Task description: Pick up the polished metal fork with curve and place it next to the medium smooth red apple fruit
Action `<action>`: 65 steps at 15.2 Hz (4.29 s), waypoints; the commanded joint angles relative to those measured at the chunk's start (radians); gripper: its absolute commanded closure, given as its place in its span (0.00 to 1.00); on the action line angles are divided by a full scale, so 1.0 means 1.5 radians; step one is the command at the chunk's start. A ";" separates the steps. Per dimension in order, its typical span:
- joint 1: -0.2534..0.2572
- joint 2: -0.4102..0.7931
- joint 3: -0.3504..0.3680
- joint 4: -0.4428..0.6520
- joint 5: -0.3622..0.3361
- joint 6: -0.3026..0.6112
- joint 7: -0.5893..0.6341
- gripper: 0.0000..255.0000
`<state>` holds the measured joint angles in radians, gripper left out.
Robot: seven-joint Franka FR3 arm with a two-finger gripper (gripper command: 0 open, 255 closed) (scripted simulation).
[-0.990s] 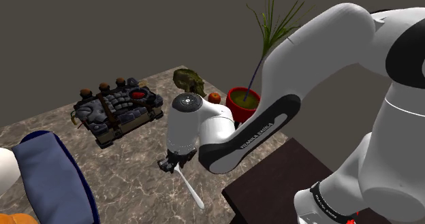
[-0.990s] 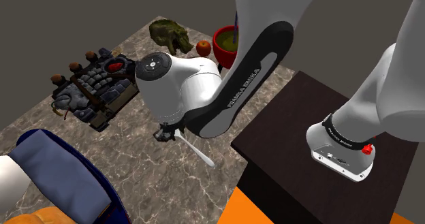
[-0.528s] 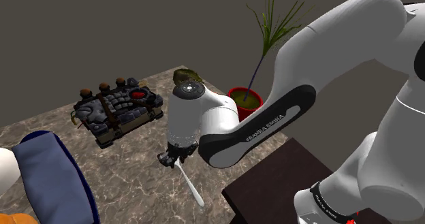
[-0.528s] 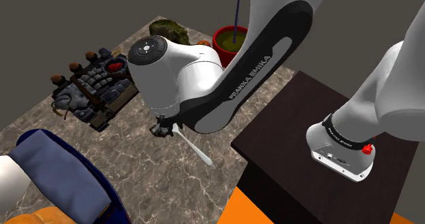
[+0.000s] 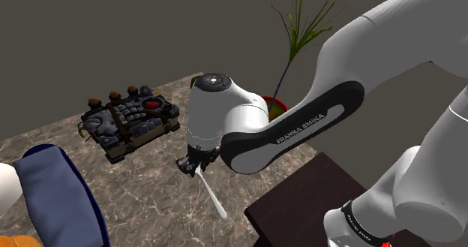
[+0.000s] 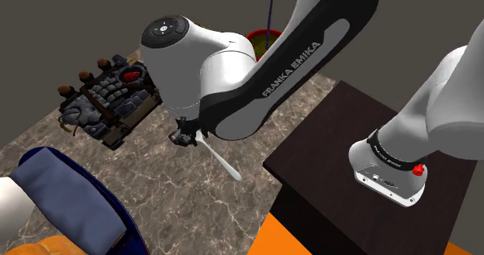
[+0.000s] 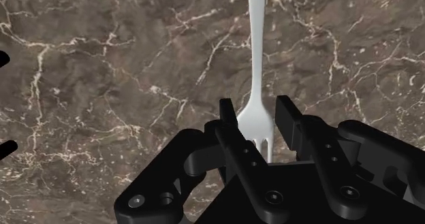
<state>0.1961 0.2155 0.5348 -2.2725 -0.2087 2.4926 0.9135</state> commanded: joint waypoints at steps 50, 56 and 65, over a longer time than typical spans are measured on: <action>-0.187 0.241 -0.197 0.098 -0.056 0.151 -0.336 1.00; -0.187 0.241 -0.197 0.098 -0.056 0.151 -0.336 0.00; -0.214 0.161 -0.163 0.075 -0.022 0.094 -0.360 0.00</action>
<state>-0.1156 0.4839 0.2795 -2.1538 -0.2536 2.6548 0.3830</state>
